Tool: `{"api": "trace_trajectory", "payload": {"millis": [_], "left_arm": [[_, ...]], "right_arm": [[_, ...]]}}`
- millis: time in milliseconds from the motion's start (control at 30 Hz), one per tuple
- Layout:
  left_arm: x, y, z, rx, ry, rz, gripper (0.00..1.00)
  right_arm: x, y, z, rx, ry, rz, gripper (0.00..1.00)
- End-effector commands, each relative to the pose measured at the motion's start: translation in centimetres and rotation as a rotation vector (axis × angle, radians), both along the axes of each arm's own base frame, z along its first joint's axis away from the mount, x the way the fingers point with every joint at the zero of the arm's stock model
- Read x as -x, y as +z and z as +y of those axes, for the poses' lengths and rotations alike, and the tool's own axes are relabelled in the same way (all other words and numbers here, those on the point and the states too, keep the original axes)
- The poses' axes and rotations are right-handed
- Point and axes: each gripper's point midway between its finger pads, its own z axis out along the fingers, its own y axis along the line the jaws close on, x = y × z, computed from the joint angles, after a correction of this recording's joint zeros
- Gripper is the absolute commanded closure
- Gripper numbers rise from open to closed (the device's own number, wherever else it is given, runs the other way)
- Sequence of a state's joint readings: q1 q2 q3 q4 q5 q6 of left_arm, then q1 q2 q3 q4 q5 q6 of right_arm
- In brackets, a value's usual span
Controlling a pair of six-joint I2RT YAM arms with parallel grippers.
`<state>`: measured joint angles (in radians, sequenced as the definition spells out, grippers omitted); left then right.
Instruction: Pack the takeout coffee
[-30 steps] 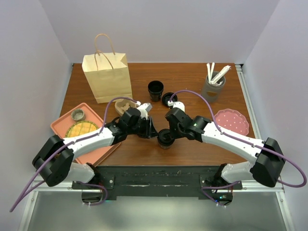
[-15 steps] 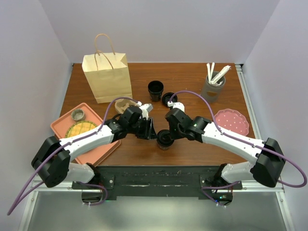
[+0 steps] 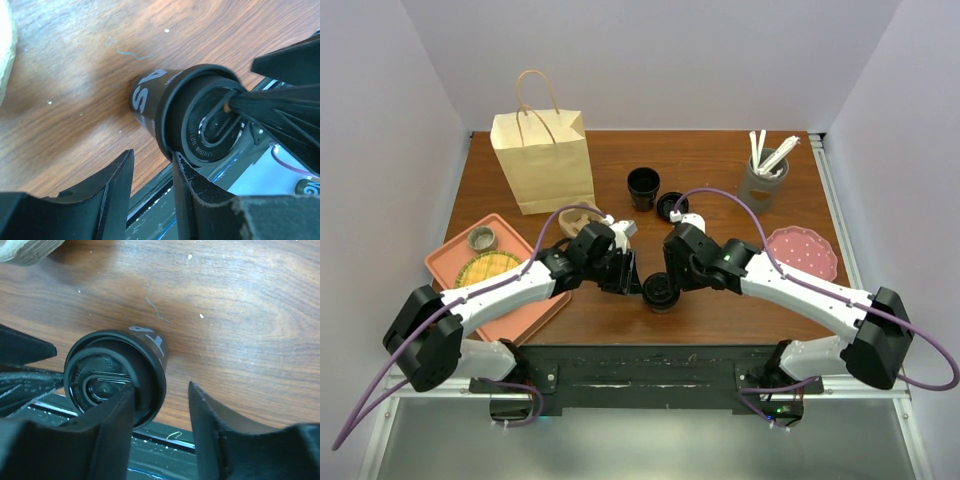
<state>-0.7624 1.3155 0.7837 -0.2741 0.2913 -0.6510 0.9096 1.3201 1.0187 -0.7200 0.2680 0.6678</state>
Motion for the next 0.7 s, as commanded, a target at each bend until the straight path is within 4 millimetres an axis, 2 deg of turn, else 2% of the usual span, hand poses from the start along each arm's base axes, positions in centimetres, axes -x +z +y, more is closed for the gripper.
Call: {"api": "trace_trajectory", "payload": {"millis": [0,33,100,433,667], "left_arm": [[0.2,0.3,0.7,-0.039,-0.023,-0.029,0.59],[0.1,0.4,0.6,-0.037,-0.025,-0.032,0.59],[0.1,0.4,0.6,-0.036,-0.026,-0.037,0.58],[-0.5,1.8,-0.2,0.005,-0.022,-0.058,0.58],[-0.5,2.7,-0.5,0.031,-0.014,-0.059,0.56]], "right_arm": [[0.0,3.1,0.2,-0.068,-0.014,-0.034,0.44],[0.0,3.4,0.3,-0.081,-0.014,-0.037,0.38],[0.1,3.9,0.4,-0.099,-0.009,-0.045,0.34],[0.2,3.3,0.9,-0.126,0.01,-0.033,0.34],[-0.8,3.8,0.3,-0.149,0.013,-0.031,0.3]]}}
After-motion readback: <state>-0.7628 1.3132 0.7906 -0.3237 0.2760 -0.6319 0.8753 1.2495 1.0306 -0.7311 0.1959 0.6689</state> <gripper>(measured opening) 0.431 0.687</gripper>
